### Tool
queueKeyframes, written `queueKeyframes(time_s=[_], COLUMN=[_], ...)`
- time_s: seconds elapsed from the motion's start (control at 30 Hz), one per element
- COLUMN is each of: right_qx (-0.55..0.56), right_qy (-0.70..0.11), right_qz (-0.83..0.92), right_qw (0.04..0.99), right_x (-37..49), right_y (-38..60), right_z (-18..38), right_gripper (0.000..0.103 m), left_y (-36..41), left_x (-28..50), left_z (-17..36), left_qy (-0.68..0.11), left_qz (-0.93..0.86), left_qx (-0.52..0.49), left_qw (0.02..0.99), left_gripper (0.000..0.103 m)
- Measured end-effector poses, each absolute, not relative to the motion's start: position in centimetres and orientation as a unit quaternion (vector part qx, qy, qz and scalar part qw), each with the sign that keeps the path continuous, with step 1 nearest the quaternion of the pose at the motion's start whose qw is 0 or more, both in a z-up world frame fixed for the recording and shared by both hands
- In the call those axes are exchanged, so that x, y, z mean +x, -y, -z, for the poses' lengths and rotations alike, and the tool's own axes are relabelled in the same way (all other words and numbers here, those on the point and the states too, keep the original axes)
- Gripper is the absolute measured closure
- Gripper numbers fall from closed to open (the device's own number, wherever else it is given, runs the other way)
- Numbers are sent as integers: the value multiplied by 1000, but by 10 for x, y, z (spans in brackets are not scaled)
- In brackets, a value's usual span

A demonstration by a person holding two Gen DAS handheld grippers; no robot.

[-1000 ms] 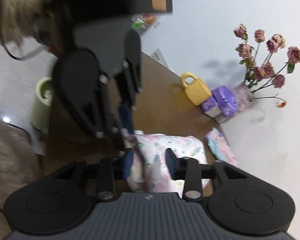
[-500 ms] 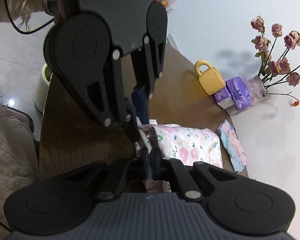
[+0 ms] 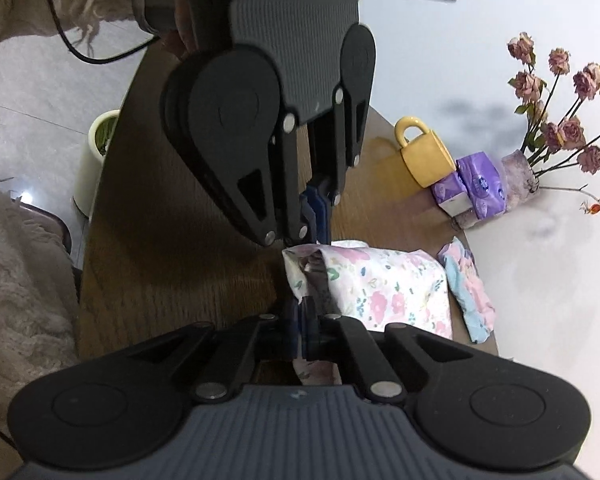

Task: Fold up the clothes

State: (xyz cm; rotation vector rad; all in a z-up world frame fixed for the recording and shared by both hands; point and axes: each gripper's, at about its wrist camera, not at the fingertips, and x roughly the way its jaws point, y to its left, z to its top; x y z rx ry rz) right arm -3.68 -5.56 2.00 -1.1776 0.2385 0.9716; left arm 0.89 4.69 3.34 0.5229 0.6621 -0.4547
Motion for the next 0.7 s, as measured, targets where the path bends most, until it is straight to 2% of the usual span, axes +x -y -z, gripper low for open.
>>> queueKeyframes(time_s=[0.03,0.07,0.13,0.3,0.33,0.43,0.47,0.7], right_qx=[-529,-526,-516,-505,-504,-500,-501,-497], right_qy=[-107,-107,-105,-111,-112,-119,-120,-131], right_qz=[-437,-434,-430,-421,-419,-415,-414,-403], right_qw=[720,724,733,745,747,751,750,757], right_x=[-36,-36,-34,-32,-31,-28,-28,-26], right_y=[56,56,58,53,52,49,50,74], right_z=[-20,-19,-23,-21,-21,-21,-21,-26], right_gripper=[97,93,88,87,87,94,95,92], left_y=[-51,-55,-66,-84,-83,-79,-76,-50], left_x=[7,5,1,0,2,7,8,6], left_z=[-35,-37,-42,-48,-47,-42,-41,-37], left_qy=[-322,-326,-328,-333,-335,-344,-344,-335], left_qz=[217,214,211,204,210,239,249,287], left_qx=[240,228,205,165,163,160,165,198], left_qw=[890,892,898,906,904,894,890,876], left_gripper=[76,59,51,52,57,86,89,90])
